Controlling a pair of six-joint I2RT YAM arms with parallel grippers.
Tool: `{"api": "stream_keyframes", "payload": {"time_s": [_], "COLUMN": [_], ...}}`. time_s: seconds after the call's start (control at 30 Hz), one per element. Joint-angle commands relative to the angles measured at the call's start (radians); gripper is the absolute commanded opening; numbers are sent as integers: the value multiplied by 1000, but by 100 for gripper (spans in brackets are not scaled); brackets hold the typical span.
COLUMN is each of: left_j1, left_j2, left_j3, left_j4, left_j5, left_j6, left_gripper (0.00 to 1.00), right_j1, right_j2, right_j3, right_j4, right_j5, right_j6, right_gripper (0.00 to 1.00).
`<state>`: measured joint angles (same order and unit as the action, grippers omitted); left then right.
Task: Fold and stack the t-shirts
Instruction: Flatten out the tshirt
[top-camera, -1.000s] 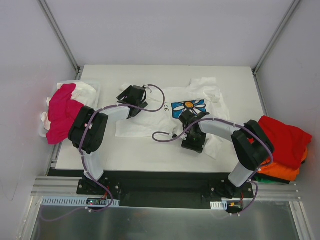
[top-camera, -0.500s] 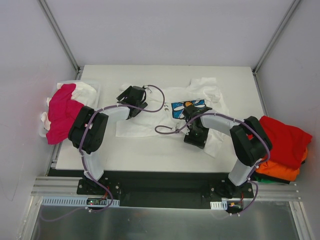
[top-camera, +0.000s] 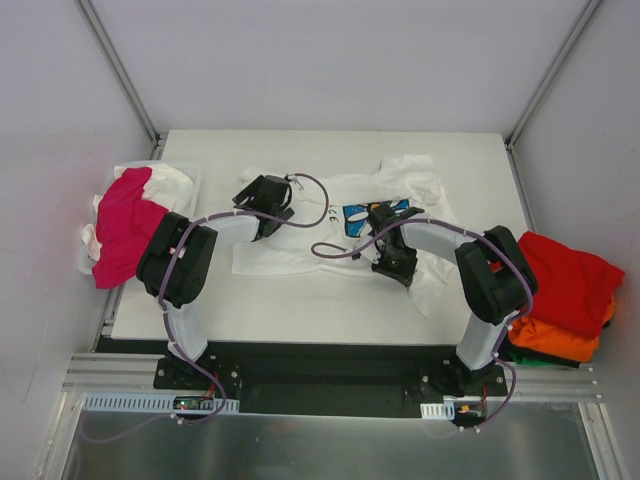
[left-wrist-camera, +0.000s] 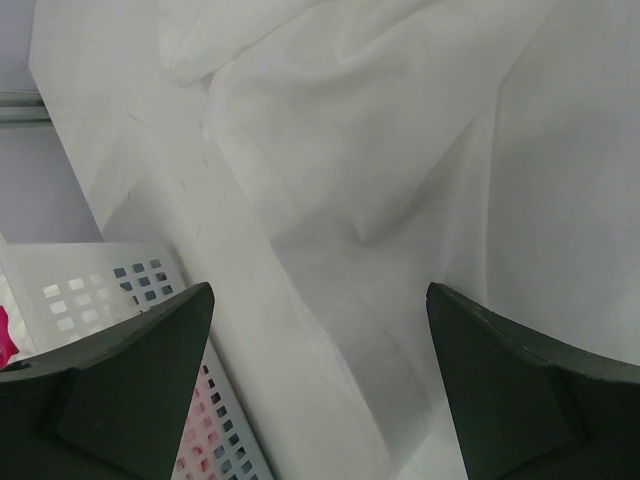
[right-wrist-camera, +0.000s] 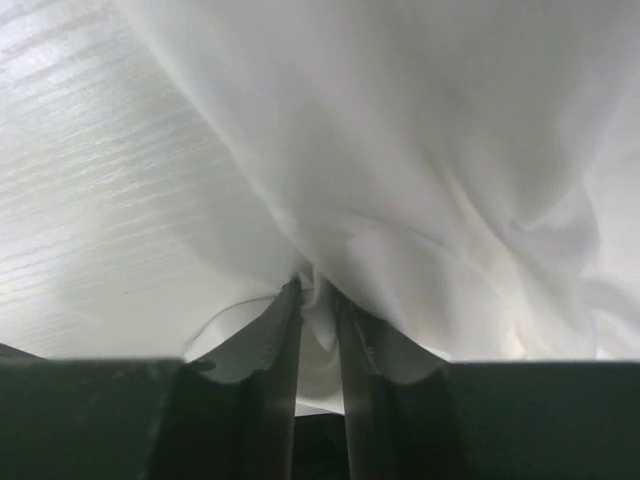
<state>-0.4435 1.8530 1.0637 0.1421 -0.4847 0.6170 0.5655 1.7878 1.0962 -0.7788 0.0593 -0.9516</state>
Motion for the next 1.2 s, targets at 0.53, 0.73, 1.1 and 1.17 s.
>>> {"api": "stream_keyframes", "payload": {"time_s": [0.53,0.73,1.1,1.17], "left_j1": [12,11,12,11], "left_j2": [-32,-41,-52,-52], "left_j3": [16,25,12,12], "left_j4": [13,13,13,13], "left_j5": [-41,-40,-41,-40], "left_j6": [7,10,18,20], "left_gripper": [88,88,88,88], "right_j1": [54,109,180,207], "right_j2": [-235,-283,-260,-260], "right_j3": [-59,-29,-13,-7], "right_j4": [-158,-241,-298,-309], "right_j5": [-102,-187,-276,-282], "right_j6": [68,89,96,99], "right_gripper": [1,1,2,2]}}
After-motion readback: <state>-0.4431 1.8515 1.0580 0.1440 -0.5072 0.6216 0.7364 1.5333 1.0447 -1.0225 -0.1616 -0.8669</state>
